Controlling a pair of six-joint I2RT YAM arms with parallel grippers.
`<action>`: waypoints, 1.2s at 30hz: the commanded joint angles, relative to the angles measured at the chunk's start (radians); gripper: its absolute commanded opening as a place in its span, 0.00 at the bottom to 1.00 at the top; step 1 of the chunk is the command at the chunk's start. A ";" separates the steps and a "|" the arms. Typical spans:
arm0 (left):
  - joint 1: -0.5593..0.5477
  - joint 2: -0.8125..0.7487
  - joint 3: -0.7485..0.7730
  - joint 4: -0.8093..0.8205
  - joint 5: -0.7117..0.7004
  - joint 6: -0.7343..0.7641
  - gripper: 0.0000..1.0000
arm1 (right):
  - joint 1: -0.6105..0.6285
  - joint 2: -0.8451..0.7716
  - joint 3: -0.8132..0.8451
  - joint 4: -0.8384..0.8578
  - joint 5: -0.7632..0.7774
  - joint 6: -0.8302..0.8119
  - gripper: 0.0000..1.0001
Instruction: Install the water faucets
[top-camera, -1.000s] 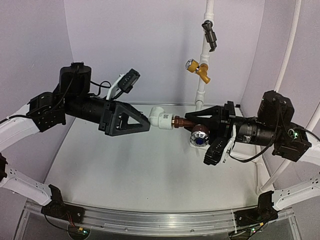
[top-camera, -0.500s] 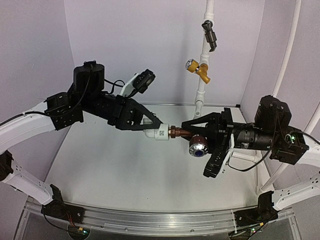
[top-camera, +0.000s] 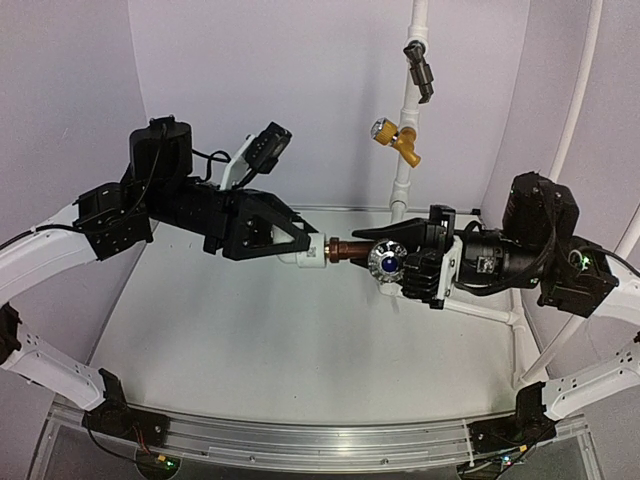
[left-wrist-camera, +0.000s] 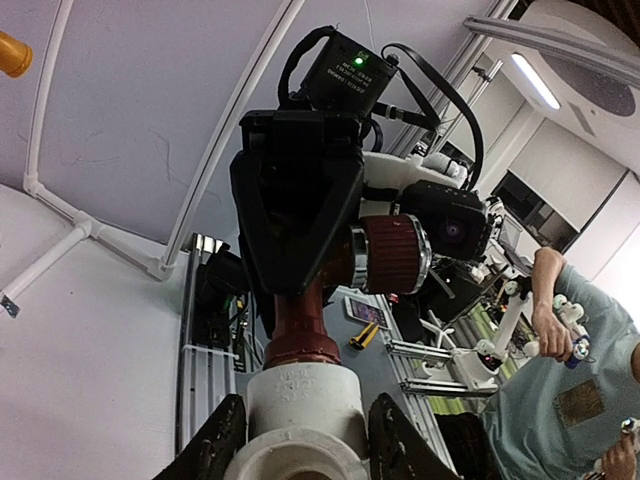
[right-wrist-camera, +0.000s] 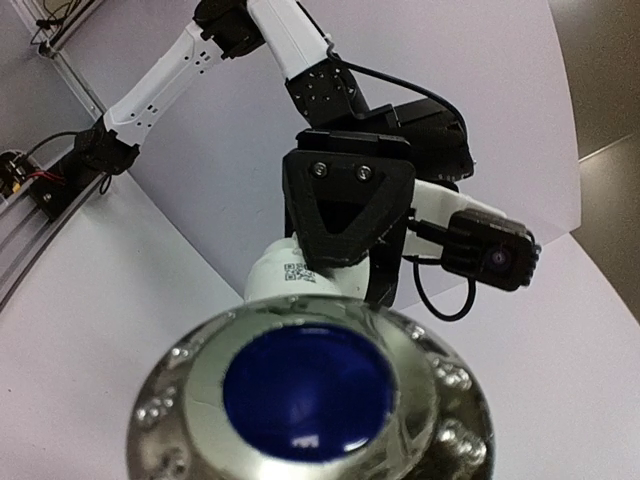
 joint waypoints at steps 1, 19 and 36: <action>-0.004 -0.049 0.013 -0.059 -0.046 0.124 0.45 | 0.001 -0.008 0.048 0.017 0.038 0.123 0.00; -0.004 -0.082 0.034 -0.100 -0.018 0.146 0.64 | 0.001 -0.003 0.052 -0.017 0.059 0.090 0.00; -0.003 -0.094 0.045 -0.116 0.022 0.155 0.64 | 0.001 -0.009 0.048 -0.048 0.065 0.067 0.00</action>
